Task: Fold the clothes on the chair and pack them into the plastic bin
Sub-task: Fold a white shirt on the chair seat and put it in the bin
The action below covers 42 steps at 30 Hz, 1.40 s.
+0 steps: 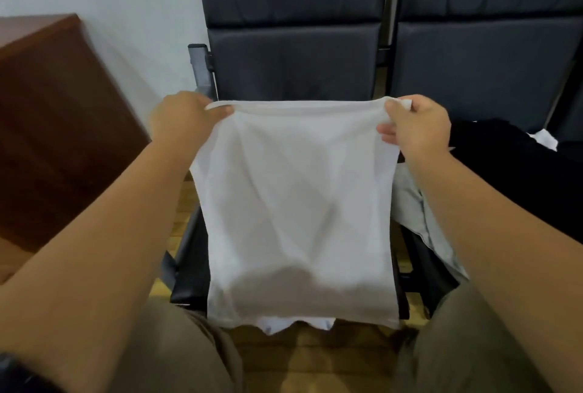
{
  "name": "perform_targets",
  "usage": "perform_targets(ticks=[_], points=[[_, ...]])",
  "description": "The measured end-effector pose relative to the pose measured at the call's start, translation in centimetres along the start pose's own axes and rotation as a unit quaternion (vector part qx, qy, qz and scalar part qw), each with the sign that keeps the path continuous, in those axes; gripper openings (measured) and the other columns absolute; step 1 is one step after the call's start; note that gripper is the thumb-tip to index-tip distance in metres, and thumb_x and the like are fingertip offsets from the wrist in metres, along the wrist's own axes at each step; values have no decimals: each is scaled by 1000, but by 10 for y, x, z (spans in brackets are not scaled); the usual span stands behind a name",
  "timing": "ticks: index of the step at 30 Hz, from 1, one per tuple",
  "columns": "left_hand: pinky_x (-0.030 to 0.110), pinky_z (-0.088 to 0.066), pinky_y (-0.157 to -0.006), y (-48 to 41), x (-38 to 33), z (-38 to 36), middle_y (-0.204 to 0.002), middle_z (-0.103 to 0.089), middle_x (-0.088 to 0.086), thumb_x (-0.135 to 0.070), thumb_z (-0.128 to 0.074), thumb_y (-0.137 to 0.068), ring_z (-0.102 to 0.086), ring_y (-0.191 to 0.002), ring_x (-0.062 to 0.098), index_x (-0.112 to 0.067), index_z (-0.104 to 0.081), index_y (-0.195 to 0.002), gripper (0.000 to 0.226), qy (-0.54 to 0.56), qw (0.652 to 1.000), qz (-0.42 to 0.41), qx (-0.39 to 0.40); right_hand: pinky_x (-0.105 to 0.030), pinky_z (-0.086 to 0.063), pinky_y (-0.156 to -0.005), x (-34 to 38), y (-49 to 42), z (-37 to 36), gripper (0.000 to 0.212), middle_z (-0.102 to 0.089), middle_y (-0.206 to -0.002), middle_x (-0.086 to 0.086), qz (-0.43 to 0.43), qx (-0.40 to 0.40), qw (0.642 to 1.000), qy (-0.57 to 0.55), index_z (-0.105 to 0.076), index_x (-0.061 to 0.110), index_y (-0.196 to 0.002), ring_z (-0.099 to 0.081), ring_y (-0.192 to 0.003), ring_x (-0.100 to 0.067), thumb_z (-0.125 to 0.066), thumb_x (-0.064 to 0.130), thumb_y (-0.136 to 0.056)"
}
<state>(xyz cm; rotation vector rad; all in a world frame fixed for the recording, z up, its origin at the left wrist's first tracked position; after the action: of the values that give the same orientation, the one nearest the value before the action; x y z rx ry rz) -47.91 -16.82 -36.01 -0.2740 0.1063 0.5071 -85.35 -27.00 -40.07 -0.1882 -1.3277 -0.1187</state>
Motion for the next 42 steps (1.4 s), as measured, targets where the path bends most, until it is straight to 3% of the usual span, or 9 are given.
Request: perform_targets(ticks=[6,13,16,19,24,29,32,35,42], points=[[51,-58,-91,-27,1,-72,-92,-69,5,-72,-49,-99,-67,-89,34,-26,-73,-102,52,10,999,16,35,-38,-64,-90,-65,-25,-51,17,-74,-96,7,-3,5,999,40,-70,28,-103,-75,-89,-9,-58,40,-105],[59,-53,-97,-53,21,-157,-90,-68,6,-84,-38,-93,-65,-94,35,-26,-66,-90,65,-127,985,-5,113,-34,-64,-88,-119,-62,-89,8,-72,-104,7,-90,56,993,53,-67,30,-107,-77,-87,-10,-65,37,-104],[59,-46,-103,-59,15,-173,-109,-68,12,-70,-39,-103,-59,-111,38,-23,-67,-107,55,-155,983,-32,96,-36,-63,-94,-139,-75,-97,21,-70,-112,3,-132,75,986,67,-67,25,-121,-76,-95,-14,-64,36,-104],[64,-39,-112,-52,4,-193,-133,-59,15,-46,-51,-107,-50,-129,40,-19,-58,-134,39,-212,971,-63,88,-38,-56,-102,-161,-79,-103,53,-62,-142,-5,-123,133,963,199,-52,25,-151,-67,-120,-27,-61,42,-102],[54,-52,-99,-44,4,-214,-133,-52,18,-23,-52,-103,-54,-121,40,-8,-53,-136,37,-184,961,-69,193,-33,-49,-80,-159,-65,-116,65,-41,-155,-11,-47,181,927,325,-37,20,-161,-61,-117,-33,-60,27,-100],[55,-48,-109,-19,13,-237,-155,-40,17,-53,-49,-105,-48,-138,42,-14,-36,-157,67,-152,938,-58,307,-30,-45,-76,-156,-50,-129,46,-41,-151,-9,6,235,899,371,-52,16,-148,-55,-99,-25,-57,22,-103],[56,-38,-120,-11,26,-245,-171,-21,11,-65,-42,-104,-31,-152,41,-25,-22,-166,77,-131,936,-58,320,-31,-46,-81,-160,-44,-134,47,-46,-149,-7,28,291,864,410,-53,18,-150,-60,-115,-28,-56,26,-104],[53,-26,-127,-9,41,-249,-177,-3,4,-71,-36,-104,-17,-160,37,-32,-11,-169,80,-101,925,-60,360,-39,-51,-100,-169,-43,-131,60,-39,-159,-6,15,320,835,447,-41,20,-161,-49,-137,-32,-56,30,-103],[50,-10,-129,-14,48,-254,-176,16,0,-70,-28,-106,7,-163,33,-35,8,-168,80,-108,917,-59,379,-48,-27,-126,-181,-49,-131,78,-5,-177,2,27,349,788,507,-24,26,-168,-11,-161,-30,-56,49,-100]])
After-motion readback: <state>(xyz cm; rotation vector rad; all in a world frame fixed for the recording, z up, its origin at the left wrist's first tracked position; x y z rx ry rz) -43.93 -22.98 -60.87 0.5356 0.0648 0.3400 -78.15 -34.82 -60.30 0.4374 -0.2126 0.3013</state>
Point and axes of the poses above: each hand's wrist, its own y-axis away from the middle knuckle, its own z-axis out of the back of the hand, x = y × z, the point moved 4 cm from there along -y, towards the middle knuckle
